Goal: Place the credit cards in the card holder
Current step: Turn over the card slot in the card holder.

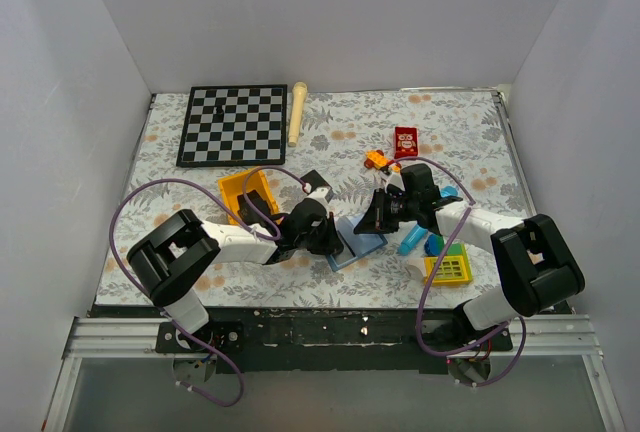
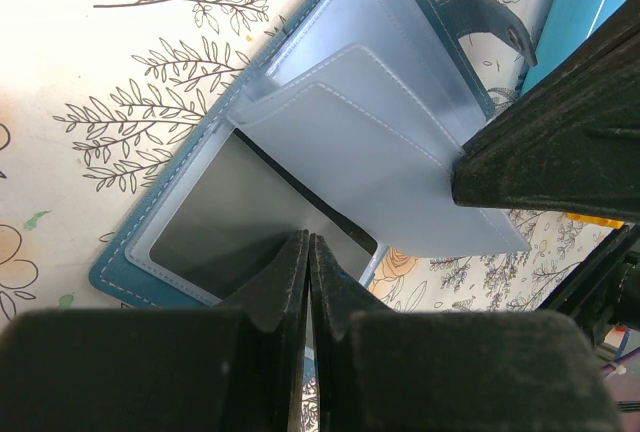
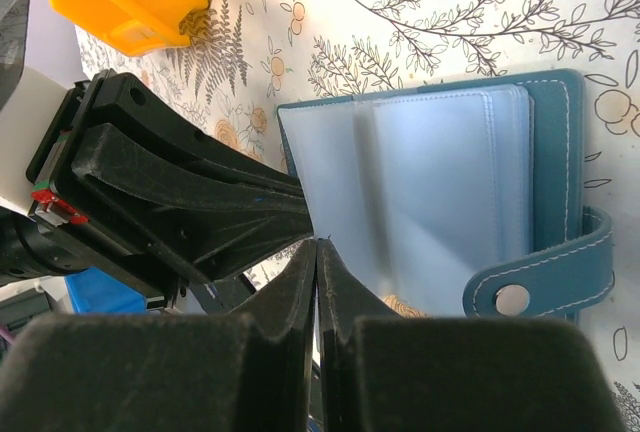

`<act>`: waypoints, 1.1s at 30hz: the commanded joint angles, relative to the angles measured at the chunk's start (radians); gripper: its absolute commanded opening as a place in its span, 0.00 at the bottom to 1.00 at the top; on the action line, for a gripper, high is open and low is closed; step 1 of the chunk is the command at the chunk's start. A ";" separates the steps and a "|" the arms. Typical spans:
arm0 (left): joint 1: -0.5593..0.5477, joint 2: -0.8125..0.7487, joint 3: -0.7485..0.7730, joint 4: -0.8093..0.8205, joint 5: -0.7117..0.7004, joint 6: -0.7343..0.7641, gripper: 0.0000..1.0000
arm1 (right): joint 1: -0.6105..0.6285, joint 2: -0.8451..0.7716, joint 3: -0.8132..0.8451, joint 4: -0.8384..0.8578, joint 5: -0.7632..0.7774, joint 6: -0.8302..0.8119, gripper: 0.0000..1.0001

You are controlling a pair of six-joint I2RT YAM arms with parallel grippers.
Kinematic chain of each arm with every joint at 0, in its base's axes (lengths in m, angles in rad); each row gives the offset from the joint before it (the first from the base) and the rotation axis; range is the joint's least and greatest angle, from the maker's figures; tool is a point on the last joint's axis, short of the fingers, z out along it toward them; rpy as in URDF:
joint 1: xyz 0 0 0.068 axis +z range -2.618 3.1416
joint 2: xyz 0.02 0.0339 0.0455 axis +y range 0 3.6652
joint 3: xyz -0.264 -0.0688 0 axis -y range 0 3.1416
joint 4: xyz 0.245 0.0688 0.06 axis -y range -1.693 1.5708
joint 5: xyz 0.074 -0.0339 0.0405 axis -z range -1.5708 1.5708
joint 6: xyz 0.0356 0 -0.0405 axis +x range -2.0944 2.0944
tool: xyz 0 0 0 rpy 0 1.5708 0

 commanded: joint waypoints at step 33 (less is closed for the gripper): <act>0.025 -0.060 0.263 -0.233 -0.143 0.116 0.07 | -0.004 0.008 -0.008 0.026 -0.063 -0.007 0.01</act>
